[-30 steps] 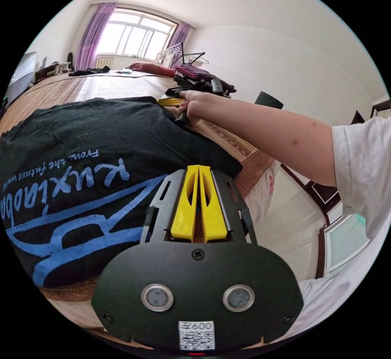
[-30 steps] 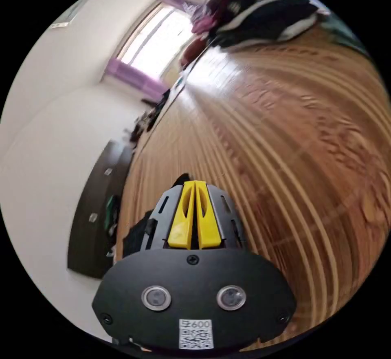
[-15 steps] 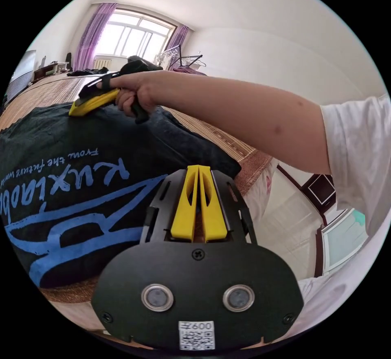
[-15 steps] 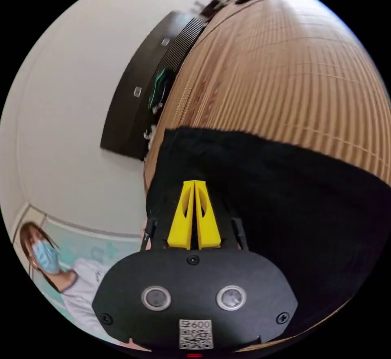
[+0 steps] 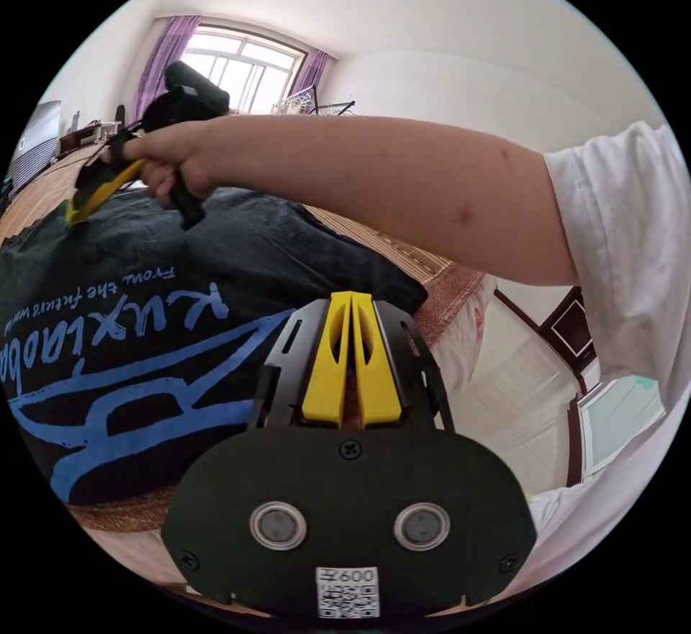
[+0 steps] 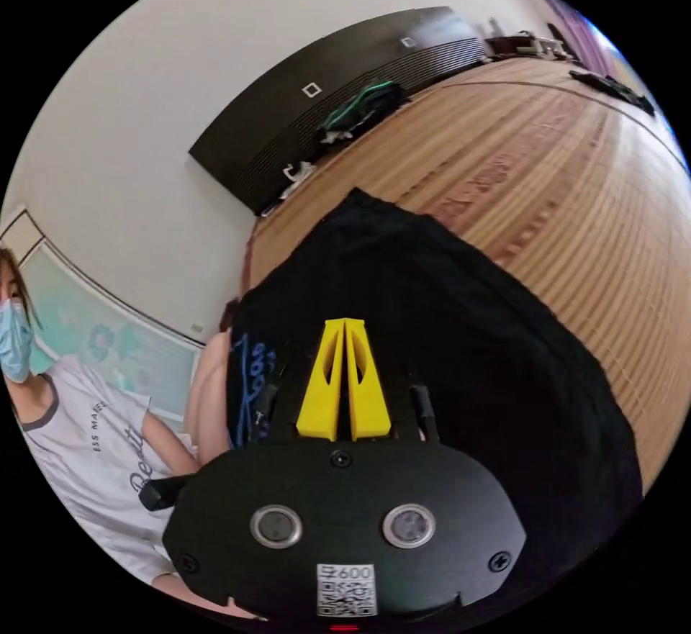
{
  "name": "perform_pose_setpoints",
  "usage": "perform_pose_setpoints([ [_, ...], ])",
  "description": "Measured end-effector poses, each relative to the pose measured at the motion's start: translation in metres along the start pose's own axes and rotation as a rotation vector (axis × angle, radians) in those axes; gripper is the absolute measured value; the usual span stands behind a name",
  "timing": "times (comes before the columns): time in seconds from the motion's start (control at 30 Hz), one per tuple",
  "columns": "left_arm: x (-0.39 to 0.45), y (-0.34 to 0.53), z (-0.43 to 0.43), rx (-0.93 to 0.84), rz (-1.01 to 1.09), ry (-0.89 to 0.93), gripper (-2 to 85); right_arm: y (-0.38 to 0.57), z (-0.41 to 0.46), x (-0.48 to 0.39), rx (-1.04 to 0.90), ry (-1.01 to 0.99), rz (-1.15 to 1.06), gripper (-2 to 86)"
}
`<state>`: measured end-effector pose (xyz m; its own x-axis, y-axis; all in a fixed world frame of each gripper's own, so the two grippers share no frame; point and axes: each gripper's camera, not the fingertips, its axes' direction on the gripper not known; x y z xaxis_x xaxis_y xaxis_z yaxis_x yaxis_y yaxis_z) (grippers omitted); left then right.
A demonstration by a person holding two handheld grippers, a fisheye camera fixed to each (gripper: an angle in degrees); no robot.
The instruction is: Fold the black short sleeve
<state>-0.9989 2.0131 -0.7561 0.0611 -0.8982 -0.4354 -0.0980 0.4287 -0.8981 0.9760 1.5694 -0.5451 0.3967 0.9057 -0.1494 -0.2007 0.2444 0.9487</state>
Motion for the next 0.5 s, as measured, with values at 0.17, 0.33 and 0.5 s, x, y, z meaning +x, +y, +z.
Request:
perform_pose_setpoints([
  [0.17, 0.027, 0.013, -0.013, 0.003, 0.004, -0.001, -0.1, -0.019, 0.058, 0.056, -0.128, -0.061, 0.034, -0.8],
  [0.33, 0.055, 0.025, -0.027, 0.003, 0.010, 0.002, -0.1, -0.033, 0.032, 0.159, 0.101, 0.010, 0.247, -0.8],
  [0.5, 0.088, 0.034, -0.046, 0.001, 0.005, 0.010, 0.0, -0.030, 0.019, 0.182, 0.247, 0.286, 0.251, -0.9],
])
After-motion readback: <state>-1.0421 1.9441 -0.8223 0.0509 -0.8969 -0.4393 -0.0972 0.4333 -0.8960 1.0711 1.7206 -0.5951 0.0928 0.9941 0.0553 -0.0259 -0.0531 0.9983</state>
